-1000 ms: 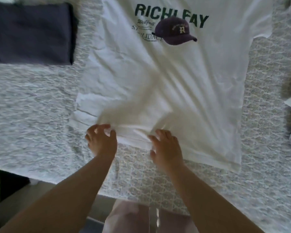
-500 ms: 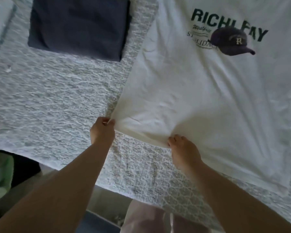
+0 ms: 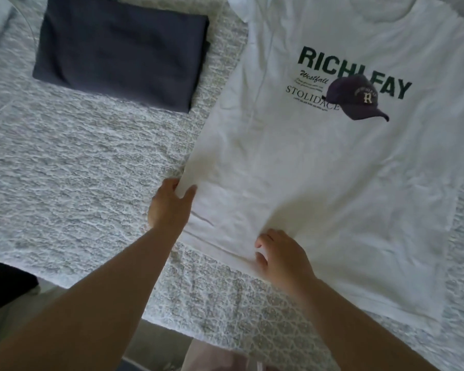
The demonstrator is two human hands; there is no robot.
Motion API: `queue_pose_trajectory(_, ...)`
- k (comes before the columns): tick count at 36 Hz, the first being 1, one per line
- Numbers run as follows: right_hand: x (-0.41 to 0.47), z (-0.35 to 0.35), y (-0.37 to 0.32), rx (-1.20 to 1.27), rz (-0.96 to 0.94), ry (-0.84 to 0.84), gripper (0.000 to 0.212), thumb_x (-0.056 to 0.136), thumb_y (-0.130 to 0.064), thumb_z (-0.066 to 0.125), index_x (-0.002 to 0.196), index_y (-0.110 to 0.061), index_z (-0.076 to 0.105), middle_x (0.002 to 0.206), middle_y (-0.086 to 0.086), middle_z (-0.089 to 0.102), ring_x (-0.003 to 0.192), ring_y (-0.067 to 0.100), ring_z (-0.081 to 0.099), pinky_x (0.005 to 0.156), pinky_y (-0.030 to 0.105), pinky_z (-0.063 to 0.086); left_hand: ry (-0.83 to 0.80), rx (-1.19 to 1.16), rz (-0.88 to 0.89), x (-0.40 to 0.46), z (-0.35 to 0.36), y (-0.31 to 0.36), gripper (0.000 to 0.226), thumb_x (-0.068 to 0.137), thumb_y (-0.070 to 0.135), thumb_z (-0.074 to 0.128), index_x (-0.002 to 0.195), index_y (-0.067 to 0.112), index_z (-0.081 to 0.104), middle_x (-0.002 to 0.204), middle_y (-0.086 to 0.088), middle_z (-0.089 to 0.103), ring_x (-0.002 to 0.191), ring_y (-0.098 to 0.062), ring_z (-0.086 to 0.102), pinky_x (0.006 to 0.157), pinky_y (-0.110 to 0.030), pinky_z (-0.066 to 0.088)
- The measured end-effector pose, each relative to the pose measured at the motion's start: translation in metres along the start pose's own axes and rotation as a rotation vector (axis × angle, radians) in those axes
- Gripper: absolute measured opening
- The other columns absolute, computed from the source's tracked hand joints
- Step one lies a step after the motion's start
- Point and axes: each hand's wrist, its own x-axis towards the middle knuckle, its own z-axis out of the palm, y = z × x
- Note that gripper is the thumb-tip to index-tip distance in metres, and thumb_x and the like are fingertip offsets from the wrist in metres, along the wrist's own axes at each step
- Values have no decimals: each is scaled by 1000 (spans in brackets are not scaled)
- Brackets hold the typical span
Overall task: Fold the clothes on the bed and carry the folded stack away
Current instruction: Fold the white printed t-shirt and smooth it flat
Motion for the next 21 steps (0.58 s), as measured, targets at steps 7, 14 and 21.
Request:
queue_pose_trajectory(7,48,-38,13,-77,100,121,37,90,-26,49,126,-21,49,125,-2,47,114,20,42,89,28,39,-61,62,95,29,2,55,58,83,36,68,131,17,41,120,-8,55,104,-30,57,81,-41,47)
queue_pose_trajectory(14,115,-94,48,-31,279,219,58,90,-35,51,144,-28,30,150,-5,26,132,18,29,100,30,34,6,152,276,74,7,114,76,85,33,65,147,32,22,141,-6,34,127,-26,38,93,-43,43)
queue_pose_trajectory(21,205,-140,106,-111,344,343,64,93,-53,36,150,-34,13,160,-2,-1,146,22,6,117,52,11,30,90,461,144,34,189,67,87,35,62,145,30,30,139,-4,35,127,-26,37,101,-38,36)
